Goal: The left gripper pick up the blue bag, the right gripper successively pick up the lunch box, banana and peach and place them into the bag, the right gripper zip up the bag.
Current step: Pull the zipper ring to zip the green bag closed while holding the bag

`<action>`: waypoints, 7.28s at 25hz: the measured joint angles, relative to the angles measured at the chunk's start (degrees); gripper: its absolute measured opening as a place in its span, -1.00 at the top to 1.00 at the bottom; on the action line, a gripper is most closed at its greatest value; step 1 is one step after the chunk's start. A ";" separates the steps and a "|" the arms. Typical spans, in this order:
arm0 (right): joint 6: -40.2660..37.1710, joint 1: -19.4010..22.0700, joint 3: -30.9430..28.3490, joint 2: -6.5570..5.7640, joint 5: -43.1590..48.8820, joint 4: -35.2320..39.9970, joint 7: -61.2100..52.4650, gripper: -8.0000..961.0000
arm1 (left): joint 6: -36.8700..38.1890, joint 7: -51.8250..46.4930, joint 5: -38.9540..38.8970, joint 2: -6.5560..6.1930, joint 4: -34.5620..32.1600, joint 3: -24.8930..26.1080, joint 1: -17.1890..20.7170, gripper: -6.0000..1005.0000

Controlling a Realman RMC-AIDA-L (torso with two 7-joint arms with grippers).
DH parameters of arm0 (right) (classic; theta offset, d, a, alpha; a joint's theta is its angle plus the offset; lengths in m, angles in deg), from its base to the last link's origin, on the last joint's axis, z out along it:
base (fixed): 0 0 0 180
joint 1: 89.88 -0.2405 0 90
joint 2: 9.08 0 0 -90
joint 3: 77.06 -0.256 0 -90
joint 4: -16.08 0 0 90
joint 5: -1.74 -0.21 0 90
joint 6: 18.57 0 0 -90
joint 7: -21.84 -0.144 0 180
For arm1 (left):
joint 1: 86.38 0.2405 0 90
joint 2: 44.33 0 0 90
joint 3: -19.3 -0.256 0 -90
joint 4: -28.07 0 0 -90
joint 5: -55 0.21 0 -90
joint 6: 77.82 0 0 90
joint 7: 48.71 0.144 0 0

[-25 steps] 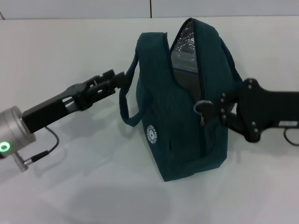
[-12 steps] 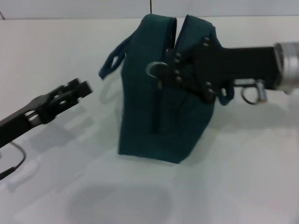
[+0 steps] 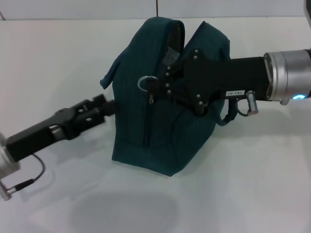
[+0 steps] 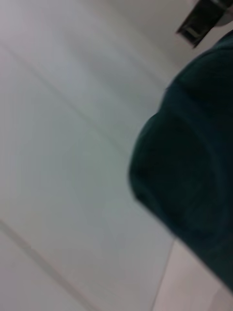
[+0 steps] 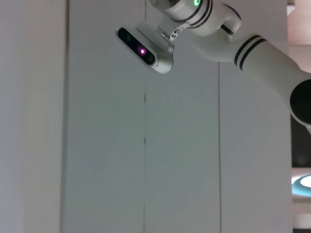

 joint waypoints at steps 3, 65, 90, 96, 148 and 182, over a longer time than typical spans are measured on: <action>0.01 0.20 -0.25 -0.08 -0.51 -0.70 0.05 0.98 | -0.22 0.09 2.45 0.09 1.13 0.00 -2.18 -0.74; 0.03 2.54 -6.41 -0.67 -8.08 -7.67 -13.67 0.97 | 1.70 12.30 3.15 0.40 7.19 -7.90 -3.67 0.87; 11.32 2.26 -7.43 -0.53 -8.32 -10.14 -14.92 0.97 | 5.62 15.23 3.07 0.35 8.02 -7.92 -2.06 0.87; 13.00 2.08 -8.63 -0.25 -8.91 -10.46 -12.80 0.97 | 6.01 15.23 2.96 0.25 7.94 -7.70 -0.97 0.87; 6.92 5.62 -8.77 -0.22 -12.97 -11.49 -5.67 0.97 | -5.97 -34.40 26.29 -3.38 -2.68 7.81 -26.73 -0.75; 3.55 6.26 -8.77 -0.23 -14.51 -12.05 -4.51 0.96 | -5.01 -37.10 22.00 -1.69 -7.01 1.76 -27.87 -0.72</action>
